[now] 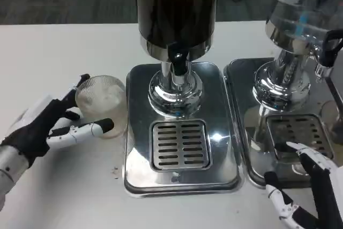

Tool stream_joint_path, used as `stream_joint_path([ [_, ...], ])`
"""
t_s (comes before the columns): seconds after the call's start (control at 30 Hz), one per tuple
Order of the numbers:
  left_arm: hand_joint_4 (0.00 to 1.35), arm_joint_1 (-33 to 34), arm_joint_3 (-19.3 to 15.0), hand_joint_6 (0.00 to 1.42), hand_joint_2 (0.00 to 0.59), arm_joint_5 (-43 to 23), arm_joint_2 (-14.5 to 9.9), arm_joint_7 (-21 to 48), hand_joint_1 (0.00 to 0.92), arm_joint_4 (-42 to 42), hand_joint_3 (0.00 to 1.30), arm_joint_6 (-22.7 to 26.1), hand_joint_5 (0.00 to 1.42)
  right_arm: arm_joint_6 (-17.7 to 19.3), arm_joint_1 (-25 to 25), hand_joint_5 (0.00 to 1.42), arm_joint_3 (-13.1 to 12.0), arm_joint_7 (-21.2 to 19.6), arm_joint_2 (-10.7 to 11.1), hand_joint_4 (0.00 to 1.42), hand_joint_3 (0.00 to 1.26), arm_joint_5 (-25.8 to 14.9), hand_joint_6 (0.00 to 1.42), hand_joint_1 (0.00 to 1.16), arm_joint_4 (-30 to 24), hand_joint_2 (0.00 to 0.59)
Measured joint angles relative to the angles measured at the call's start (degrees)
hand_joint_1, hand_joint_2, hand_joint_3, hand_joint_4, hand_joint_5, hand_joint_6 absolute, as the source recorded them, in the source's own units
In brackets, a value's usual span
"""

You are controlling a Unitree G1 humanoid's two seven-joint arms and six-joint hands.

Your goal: Grasp the cup under the faucet to collect the drink, then remove the cup.

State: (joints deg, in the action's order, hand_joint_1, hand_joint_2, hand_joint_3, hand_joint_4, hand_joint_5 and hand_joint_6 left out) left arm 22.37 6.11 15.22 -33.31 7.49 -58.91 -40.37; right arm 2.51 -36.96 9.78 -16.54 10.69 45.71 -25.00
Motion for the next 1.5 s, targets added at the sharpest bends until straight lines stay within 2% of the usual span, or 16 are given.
stream_joint_path([
  [0.3,0.14,0.01,1.15,0.38,0.017,1.56,0.59,-3.20,0.261,1.34,0.00,1.98,0.28,0.00,-0.24,0.22,0.00,0.00,-0.47,0.23,0.33,-0.01,0.34,0.46,0.00,0.404],
  [0.53,0.22,0.00,1.59,0.49,0.022,2.40,1.72,-6.04,0.261,1.90,0.07,2.41,0.35,0.00,-0.54,0.22,-0.02,-0.01,-0.80,0.23,0.33,0.01,0.34,0.46,0.00,0.404],
  [0.73,0.28,-0.01,1.75,0.69,0.038,3.13,2.29,-7.21,0.272,2.17,0.19,2.26,0.43,0.00,-0.51,0.22,-0.02,-0.02,-0.87,0.23,0.33,0.10,0.35,0.46,0.00,0.404],
  [1.03,0.35,-0.23,2.31,0.92,0.054,3.58,2.64,-7.84,0.282,1.59,0.27,-2.59,0.52,0.01,-0.37,0.22,-0.03,-0.20,-0.93,0.23,0.33,0.06,0.36,0.44,0.10,0.404],
  [1.3,0.52,-0.24,2.90,1.16,0.079,5.13,2.98,-11.17,0.314,0.55,0.41,-5.88,0.72,0.07,-0.45,0.23,-0.04,-0.64,-1.00,0.23,0.33,0.02,0.37,0.41,0.24,0.394],
  [1.5,0.55,-0.24,3.33,1.23,0.085,6.03,3.27,-13.66,0.316,-0.09,0.43,-6.90,0.76,0.12,-0.44,0.23,-0.05,-0.69,-1.00,0.23,0.33,0.00,0.37,0.40,0.26,0.396],
])
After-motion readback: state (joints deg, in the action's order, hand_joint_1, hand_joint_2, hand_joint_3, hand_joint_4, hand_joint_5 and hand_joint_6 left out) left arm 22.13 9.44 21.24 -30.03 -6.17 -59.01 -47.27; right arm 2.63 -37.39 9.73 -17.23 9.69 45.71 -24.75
